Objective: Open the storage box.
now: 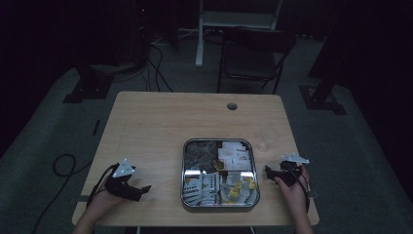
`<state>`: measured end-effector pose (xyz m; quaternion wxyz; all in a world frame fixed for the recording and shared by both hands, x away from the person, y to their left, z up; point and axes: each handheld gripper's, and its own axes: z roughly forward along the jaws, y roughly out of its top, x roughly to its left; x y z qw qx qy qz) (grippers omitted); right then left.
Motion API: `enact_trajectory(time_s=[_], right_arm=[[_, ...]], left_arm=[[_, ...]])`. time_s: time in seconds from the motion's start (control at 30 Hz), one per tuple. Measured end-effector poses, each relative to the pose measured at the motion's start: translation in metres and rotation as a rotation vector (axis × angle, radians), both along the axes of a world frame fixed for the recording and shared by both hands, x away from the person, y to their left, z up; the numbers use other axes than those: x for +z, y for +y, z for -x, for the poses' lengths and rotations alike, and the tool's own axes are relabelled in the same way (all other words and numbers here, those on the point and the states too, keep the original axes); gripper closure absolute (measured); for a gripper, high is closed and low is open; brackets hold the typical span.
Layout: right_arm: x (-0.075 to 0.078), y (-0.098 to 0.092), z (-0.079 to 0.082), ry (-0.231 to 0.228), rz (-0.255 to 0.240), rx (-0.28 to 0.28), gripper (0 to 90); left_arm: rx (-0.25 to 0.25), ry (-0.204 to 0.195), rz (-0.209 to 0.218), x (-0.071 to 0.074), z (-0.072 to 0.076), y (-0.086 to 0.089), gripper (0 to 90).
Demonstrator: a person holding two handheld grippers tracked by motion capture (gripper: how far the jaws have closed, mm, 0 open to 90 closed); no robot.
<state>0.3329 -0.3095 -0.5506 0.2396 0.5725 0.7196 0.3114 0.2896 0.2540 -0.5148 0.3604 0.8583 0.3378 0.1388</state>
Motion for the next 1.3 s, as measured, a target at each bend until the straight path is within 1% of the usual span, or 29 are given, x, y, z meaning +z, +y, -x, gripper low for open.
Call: enact_trajectory(time_s=[0.07, 0.1, 0.13, 0.23, 0.27, 0.33, 0.4, 0.47, 0.5, 0.53, 0.57, 0.63, 0.73, 0.77, 0.8, 0.93, 1.03, 1.07, 1.1, 1.13, 1.2, 1.23, 1.3], right_arm=[[0.000, 0.000, 0.000, 0.000, 0.000, 0.000, 11.4], [0.000, 0.000, 0.000, 0.000, 0.000, 0.000, 11.4], [0.000, 0.000, 0.000, 0.000, -0.001, -0.001, 11.4], [0.000, 0.000, 0.000, 0.000, 0.000, 0.000, 11.4], [0.000, 0.000, 0.000, 0.000, 0.000, 0.000, 11.4], [0.000, 0.000, 0.000, 0.000, 0.000, 0.000, 11.4], [0.000, 0.000, 0.000, 0.000, 0.000, 0.000, 11.4], [0.000, 0.000, 0.000, 0.000, 0.000, 0.000, 11.4], [0.000, 0.000, 0.000, 0.000, 0.000, 0.000, 11.4], [0.000, 0.000, 0.000, 0.000, 0.000, 0.000, 11.4], [0.000, 0.000, 0.000, 0.000, 0.000, 0.000, 11.4], [0.000, 0.000, 0.000, 0.000, 0.000, 0.000, 11.4], [0.000, 0.000, 0.000, 0.000, 0.000, 0.000, 11.4], [0.000, 0.000, 0.000, 0.000, 0.000, 0.000, 11.4], [0.000, 0.000, 0.000, 0.000, 0.000, 0.000, 11.4], [0.000, 0.000, 0.000, 0.000, 0.000, 0.000, 11.4], [0.000, 0.000, 0.000, 0.000, 0.000, 0.000, 11.4], [0.000, 0.000, 0.000, 0.000, 0.000, 0.000, 11.4], [0.000, 0.000, 0.000, 0.000, 0.000, 0.000, 11.4], [0.000, 0.000, 0.000, 0.000, 0.000, 0.000, 11.4], [0.000, 0.000, 0.000, 0.000, 0.000, 0.000, 11.4], [0.000, 0.000, 0.000, 0.000, 0.000, 0.000, 11.4], [0.000, 0.000, 0.000, 0.000, 0.000, 0.000, 11.4]], left_arm=[[-0.018, -0.002, 0.002, 0.001, -0.001, -0.007, 1.3], [-0.018, -0.002, 0.002, 0.001, -0.001, -0.007, 1.3], [-0.036, -0.008, 0.003, 0.003, -0.003, -0.014, 1.3], [-0.066, -0.008, 0.006, 0.006, -0.005, -0.024, 1.3], [-0.079, -0.012, 0.008, 0.007, -0.005, -0.027, 3.3], [-0.099, -0.008, 0.025, 0.008, -0.006, -0.033, 3.7], [-0.101, -0.007, 0.028, 0.009, -0.006, -0.034, 3.7], [-0.123, -0.008, 0.030, 0.010, -0.007, -0.041, 3.7], [-0.123, -0.008, 0.030, 0.010, -0.007, -0.041, 3.7], [-0.136, -0.009, 0.035, 0.013, -0.007, -0.047, 3.7], [-0.136, -0.009, 0.035, 0.013, -0.007, -0.047, 3.7], [-0.158, -0.015, 0.035, 0.017, -0.007, -0.053, 3.7], [-0.179, -0.018, 0.050, 0.022, -0.009, -0.059, 3.7], [-0.179, -0.018, 0.050, 0.022, -0.009, -0.059, 3.7], [-0.187, -0.026, 0.051, 0.024, -0.010, -0.064, 3.7], [-0.215, -0.033, 0.049, 0.028, -0.013, -0.073, 3.7], [-0.238, -0.037, 0.064, 0.032, -0.015, -0.080, 3.7], [-0.238, -0.037, 0.064, 0.032, -0.015, -0.080, 3.7], [-0.251, -0.039, 0.071, 0.034, -0.016, -0.085, 3.7], [-0.253, -0.046, 0.071, 0.034, -0.016, -0.087, 3.7], [-0.258, -0.045, 0.073, 0.035, -0.017, -0.089, 3.7], [-0.267, -0.047, 0.085, 0.036, -0.018, -0.093, 3.7], [-0.279, -0.051, 0.084, 0.036, -0.018, -0.097, 3.7]])
